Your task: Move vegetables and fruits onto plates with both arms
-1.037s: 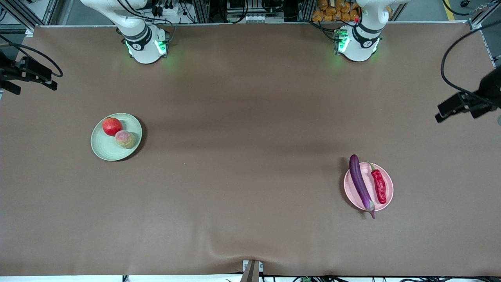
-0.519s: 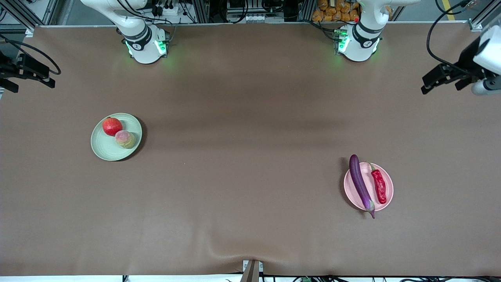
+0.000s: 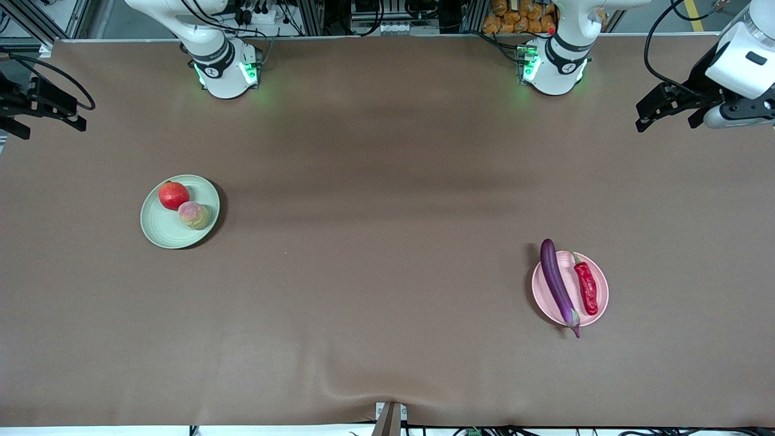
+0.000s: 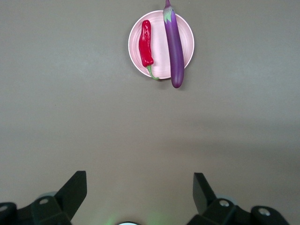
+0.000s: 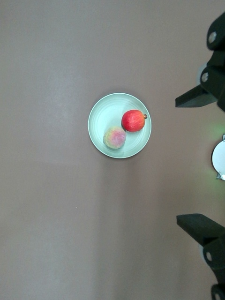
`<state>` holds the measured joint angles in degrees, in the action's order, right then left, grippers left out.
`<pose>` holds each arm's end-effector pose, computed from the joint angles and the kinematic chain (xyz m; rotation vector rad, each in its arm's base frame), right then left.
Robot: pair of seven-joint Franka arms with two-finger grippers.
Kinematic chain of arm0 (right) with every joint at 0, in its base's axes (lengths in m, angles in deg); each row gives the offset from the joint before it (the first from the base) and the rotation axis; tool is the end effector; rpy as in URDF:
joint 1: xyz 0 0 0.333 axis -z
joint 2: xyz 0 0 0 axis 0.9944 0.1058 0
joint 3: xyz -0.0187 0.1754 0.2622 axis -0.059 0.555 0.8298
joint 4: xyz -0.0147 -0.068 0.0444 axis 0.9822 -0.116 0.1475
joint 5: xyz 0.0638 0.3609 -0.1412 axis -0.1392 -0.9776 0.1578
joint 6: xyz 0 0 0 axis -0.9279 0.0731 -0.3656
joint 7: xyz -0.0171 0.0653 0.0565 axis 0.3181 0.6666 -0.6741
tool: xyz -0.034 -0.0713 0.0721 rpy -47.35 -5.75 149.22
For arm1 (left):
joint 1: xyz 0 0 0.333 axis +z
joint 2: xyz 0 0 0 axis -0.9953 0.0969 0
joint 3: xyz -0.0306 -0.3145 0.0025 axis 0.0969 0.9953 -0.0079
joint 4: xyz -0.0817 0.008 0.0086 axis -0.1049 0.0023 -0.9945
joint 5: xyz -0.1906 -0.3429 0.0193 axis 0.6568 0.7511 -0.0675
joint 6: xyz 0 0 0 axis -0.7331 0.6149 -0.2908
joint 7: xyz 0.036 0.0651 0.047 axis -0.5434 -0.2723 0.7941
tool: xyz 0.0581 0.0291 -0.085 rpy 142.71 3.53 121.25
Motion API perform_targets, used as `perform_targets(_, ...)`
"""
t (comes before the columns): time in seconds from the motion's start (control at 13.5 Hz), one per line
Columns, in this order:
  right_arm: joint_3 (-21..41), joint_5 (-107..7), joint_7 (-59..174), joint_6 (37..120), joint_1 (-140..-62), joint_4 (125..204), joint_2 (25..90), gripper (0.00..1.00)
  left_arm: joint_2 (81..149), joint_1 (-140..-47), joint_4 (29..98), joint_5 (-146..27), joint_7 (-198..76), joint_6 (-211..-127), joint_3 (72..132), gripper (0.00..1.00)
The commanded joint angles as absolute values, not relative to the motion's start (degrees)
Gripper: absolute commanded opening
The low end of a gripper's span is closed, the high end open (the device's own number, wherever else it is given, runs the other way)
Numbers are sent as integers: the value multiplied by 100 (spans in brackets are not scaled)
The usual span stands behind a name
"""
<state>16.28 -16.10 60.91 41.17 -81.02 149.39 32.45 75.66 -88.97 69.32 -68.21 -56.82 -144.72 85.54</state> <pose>0.5228 -0.0113 0.6756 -3.0780 -0.1869 0.0974 0.4778 -0.0528 0.6296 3.1377 0.1204 0.0413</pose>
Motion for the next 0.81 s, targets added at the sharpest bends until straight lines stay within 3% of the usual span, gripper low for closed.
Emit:
perform_targets(0.0, 1682, -1692, 6168, 4193, -8015, 15112, 3085, 100, 7688, -8884, 6447, -6871, -5678, -14109, 8611, 100)
perform_targets(0.74, 1647, -1420, 6186, 4193, -8006, 15111, 3129, 100, 7759, -8998, 5997, -7135, -5678, -13827, 8716, 100)
